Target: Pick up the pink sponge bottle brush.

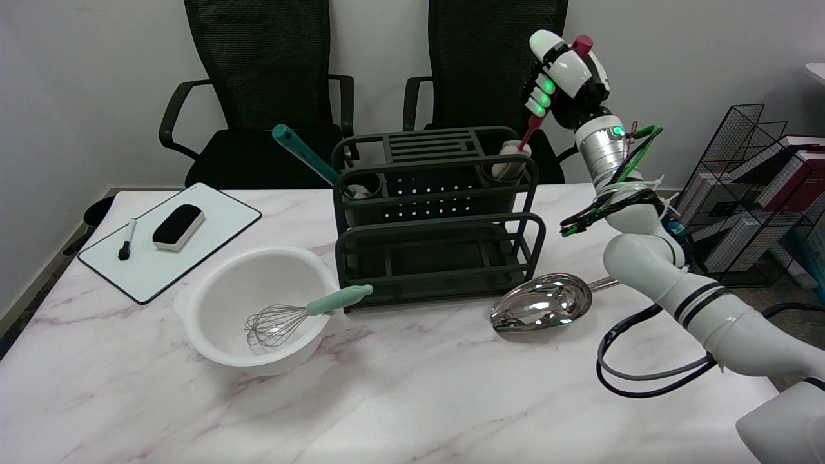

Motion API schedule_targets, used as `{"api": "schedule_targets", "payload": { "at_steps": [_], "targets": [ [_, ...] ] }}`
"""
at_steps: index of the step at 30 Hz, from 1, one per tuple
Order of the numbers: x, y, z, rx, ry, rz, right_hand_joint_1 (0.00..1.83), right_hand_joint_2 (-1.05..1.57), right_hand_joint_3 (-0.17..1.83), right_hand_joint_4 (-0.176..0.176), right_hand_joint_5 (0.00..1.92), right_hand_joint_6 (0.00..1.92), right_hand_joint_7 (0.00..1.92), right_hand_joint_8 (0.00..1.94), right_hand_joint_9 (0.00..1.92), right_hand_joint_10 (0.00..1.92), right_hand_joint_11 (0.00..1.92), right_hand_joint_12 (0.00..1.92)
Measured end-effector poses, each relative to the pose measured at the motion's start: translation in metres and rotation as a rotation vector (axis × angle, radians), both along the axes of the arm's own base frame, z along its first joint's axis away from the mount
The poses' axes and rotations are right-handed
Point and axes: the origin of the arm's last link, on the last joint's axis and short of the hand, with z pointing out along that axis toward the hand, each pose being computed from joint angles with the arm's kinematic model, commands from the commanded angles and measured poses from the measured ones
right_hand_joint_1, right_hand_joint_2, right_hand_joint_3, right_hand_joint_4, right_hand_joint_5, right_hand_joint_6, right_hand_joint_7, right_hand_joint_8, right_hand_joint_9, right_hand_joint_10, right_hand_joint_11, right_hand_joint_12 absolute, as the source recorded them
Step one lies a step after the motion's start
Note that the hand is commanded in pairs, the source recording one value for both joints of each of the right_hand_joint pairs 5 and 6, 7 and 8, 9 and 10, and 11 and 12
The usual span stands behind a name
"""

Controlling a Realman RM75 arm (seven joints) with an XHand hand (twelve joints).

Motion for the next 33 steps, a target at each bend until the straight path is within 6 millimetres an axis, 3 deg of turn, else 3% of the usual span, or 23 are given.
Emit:
{"api": "schedule_targets", "payload": {
  "at_steps": [33],
  "targets": [
    [0.028, 0.003, -0.003, 0.029, 0.002, 0.051, 0.91, 1.57, 0.91, 0.000, 1.92, 1.92, 1.92, 1.92, 1.92, 1.92, 1.92, 1.92]
  ]
}}
